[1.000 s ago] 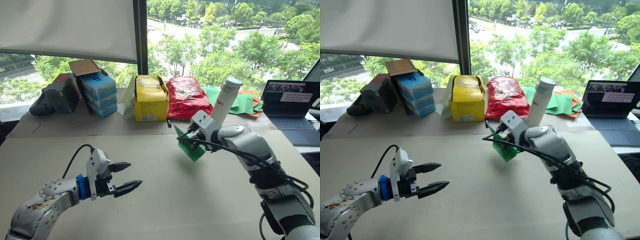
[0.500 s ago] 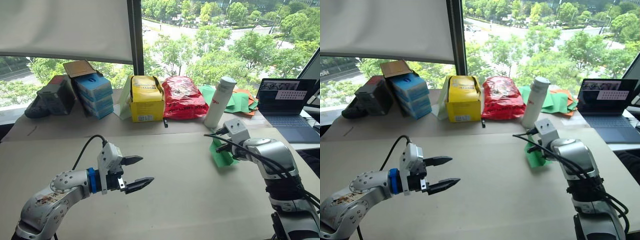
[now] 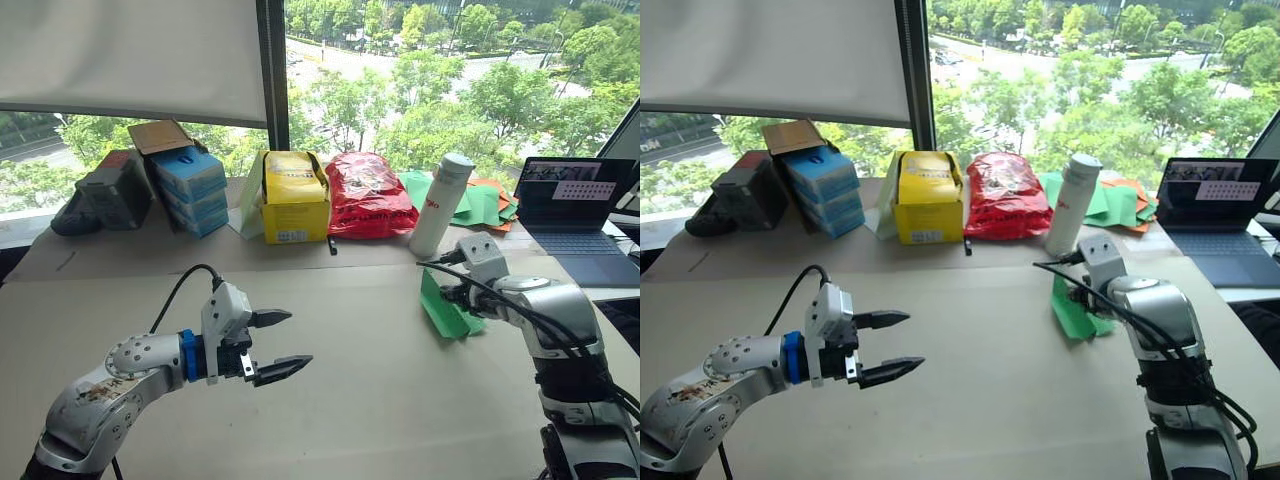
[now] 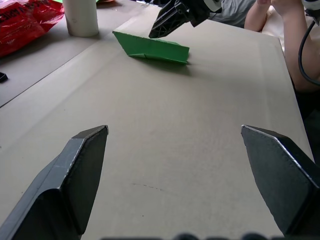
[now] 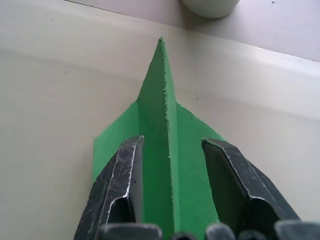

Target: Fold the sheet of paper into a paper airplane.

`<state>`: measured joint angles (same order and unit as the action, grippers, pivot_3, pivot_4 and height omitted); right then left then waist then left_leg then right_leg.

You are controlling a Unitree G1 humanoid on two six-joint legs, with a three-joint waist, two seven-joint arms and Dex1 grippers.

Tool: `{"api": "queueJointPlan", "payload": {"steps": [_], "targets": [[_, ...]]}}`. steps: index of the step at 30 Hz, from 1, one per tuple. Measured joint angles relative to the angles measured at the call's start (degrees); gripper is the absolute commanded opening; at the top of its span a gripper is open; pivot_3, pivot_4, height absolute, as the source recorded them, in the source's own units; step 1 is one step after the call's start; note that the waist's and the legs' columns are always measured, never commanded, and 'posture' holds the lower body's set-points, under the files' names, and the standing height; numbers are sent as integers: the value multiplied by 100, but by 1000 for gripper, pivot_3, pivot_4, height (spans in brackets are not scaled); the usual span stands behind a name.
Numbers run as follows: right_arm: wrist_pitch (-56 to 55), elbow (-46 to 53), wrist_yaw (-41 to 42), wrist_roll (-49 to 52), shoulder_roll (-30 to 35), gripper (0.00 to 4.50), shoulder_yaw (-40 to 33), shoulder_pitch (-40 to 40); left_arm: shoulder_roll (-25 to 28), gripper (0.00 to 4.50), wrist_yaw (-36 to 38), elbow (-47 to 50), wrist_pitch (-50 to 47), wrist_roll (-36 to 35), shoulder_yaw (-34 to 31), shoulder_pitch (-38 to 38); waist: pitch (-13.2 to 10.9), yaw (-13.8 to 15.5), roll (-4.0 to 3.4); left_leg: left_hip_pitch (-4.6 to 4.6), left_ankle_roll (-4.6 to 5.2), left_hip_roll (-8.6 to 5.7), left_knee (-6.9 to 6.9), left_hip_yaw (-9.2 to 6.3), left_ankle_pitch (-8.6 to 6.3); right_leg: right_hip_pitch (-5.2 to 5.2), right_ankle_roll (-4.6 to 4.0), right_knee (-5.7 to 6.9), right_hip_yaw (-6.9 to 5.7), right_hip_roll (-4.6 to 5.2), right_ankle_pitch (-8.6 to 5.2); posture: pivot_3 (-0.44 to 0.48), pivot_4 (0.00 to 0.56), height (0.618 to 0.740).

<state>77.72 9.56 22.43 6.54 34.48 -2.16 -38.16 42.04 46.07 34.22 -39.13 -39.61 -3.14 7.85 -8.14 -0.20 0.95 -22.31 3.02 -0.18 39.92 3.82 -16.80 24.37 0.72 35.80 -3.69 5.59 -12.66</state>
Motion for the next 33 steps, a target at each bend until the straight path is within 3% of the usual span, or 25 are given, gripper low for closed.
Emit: {"api": "queueJointPlan", "payload": {"steps": [3, 4, 9, 14, 21, 33], "targets": [[-138, 17, -15, 163, -193, 4338, -406, -244, -42, 4500, -52, -34, 0, -1, -9, 20, 0, -6, -1, 2, -2, 1, 0, 1, 1, 0, 0, 1, 3, -5, 0, 0, 150, 740], [-204, 58, -12, 200, -247, 4462, -491, -317, -79, 4500, -67, -51, 0, -1, -10, 21, 0, -8, -1, 2, -4, 1, 0, 1, 3, 1, 0, 2, 5, -7, 0, 0, 150, 740], [-1611, 1153, 765, 902, -406, 4462, -652, -5, -532, 4500, -476, -325, 248, 133, -272, -159, 0, 8, -1, 4, -4, 8, -5, -5, 2, -7, 0, 2, 3, -17, 0, 0, 150, 740], [-2610, 2009, 1533, 1727, -864, 4462, -499, 1365, -1037, 4500, -1081, -920, 999, 775, -652, -612, -1, 51, -1, 0, 12, 5, 0, -5, -7, -12, 9, 0, 3, -4, 5, 0, 150, 740], [-4265, 1380, 1636, 1362, -1032, 4462, 24, 2743, -1517, 4500, -1634, -1377, 1749, 1354, -978, -1057, 1, 88, 3, 12, 23, 1, 12, 2, -15, -17, 12, -9, 8, 6, 7, 0, 150, 740], [-5307, 453, 1457, 1038, -1294, 4462, 223, 2866, -1596, 4500, -1624, -1467, 1798, 1413, -966, -1102, 1, 79, 2, 19, 19, 4, 10, 2, -12, -16, 5, 0, 13, 4, 7, 0, 150, 740]]}}
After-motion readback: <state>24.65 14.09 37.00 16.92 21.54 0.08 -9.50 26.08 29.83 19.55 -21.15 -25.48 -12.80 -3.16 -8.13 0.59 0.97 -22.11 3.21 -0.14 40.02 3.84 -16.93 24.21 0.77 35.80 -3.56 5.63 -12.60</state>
